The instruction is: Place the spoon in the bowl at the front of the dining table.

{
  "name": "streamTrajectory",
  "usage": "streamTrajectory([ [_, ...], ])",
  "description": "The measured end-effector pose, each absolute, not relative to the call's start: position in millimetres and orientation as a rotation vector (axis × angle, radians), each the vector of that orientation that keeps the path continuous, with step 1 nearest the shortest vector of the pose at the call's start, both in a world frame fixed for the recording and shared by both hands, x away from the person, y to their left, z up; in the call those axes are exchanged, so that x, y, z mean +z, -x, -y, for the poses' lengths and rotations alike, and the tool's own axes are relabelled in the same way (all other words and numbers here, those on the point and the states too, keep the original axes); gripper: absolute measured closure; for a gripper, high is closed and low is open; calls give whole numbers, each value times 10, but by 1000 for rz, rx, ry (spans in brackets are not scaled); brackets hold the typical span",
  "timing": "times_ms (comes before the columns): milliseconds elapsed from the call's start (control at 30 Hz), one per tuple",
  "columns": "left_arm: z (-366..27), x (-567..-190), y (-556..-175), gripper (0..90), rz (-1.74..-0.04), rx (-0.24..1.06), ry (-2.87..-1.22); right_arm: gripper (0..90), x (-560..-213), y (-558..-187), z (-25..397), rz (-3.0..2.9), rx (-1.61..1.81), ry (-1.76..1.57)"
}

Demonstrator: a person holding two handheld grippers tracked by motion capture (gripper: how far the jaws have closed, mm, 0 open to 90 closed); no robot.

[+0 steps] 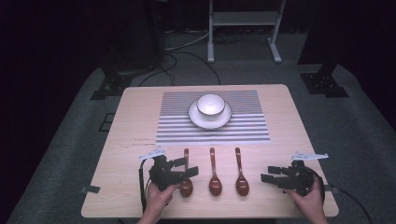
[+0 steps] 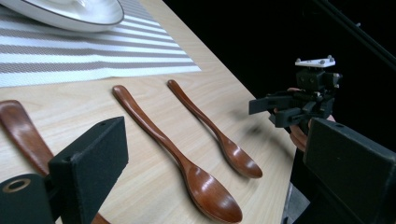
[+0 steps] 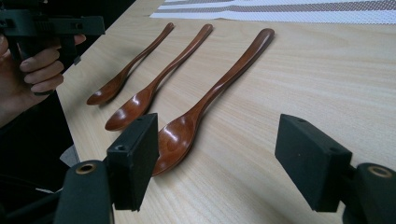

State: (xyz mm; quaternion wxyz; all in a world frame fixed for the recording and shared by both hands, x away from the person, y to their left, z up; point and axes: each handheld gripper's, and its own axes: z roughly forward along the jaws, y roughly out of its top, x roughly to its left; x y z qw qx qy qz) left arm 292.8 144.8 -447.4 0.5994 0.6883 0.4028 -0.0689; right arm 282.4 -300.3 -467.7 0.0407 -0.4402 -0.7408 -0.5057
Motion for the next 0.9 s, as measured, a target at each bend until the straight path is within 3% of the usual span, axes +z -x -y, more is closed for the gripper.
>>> streamTrajectory([
  [900, -961, -4591, -2803, 54, -850, -293, -1697, 290, -4695, -2824, 2967, 2281, -1528, 1332],
])
